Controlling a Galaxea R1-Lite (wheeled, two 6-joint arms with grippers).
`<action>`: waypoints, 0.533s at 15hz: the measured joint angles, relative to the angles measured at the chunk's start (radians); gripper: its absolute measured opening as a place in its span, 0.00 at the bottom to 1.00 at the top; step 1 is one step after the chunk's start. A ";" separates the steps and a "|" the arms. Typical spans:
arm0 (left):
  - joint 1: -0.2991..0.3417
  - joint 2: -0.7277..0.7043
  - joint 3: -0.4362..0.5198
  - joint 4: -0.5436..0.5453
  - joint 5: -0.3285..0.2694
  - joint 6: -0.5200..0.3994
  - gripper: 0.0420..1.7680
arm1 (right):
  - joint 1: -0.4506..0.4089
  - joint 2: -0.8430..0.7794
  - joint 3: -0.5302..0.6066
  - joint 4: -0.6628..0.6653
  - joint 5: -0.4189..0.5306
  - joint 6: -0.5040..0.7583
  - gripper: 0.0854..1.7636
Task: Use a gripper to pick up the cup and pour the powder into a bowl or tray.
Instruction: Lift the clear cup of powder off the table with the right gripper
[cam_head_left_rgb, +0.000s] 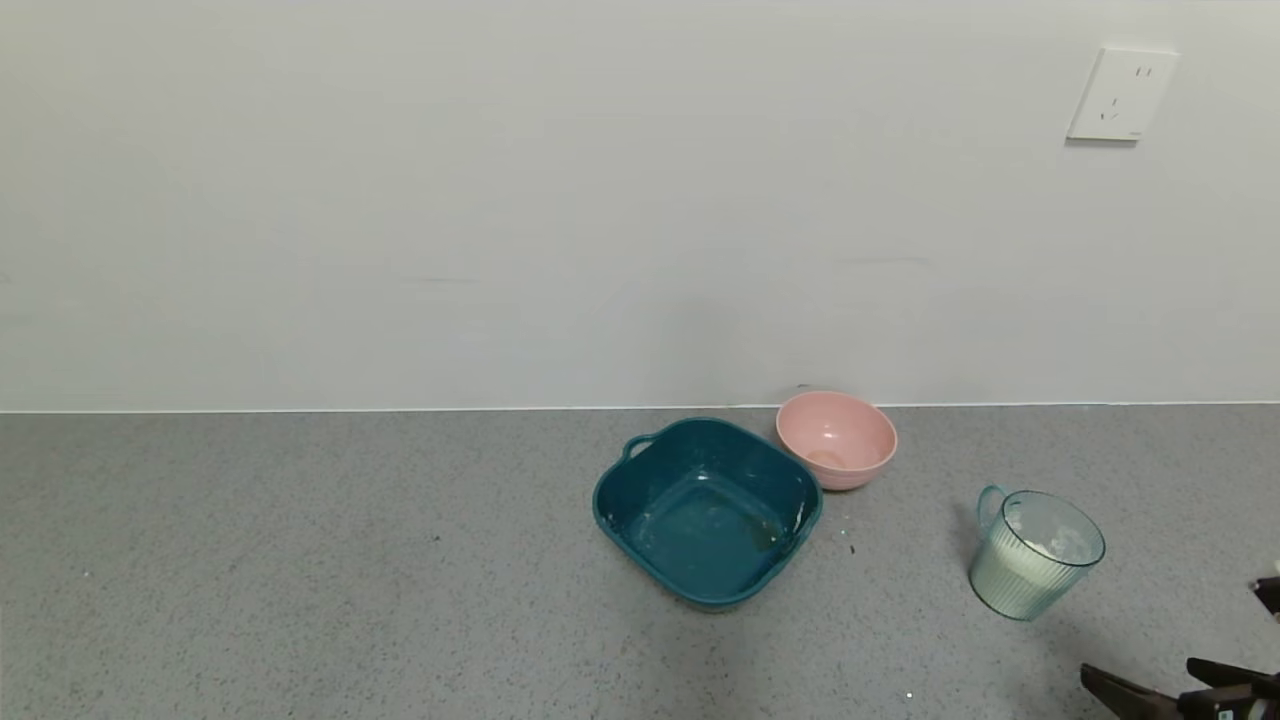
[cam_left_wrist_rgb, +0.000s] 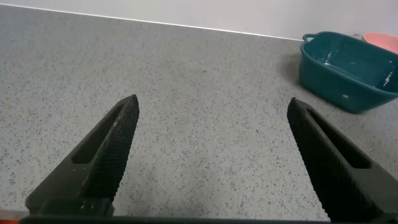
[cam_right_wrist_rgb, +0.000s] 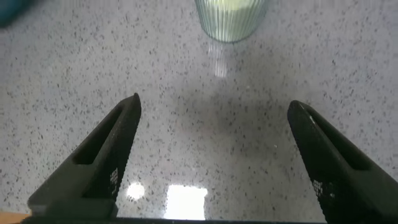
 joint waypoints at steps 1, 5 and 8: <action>0.000 0.000 0.000 0.000 0.000 0.000 0.97 | 0.001 0.008 0.008 -0.035 0.000 -0.004 0.97; 0.000 0.000 0.000 0.000 0.000 0.000 0.97 | 0.003 0.100 0.039 -0.168 -0.001 -0.012 0.97; 0.000 0.000 0.000 0.000 0.000 0.000 0.97 | -0.003 0.204 0.040 -0.277 -0.001 -0.012 0.97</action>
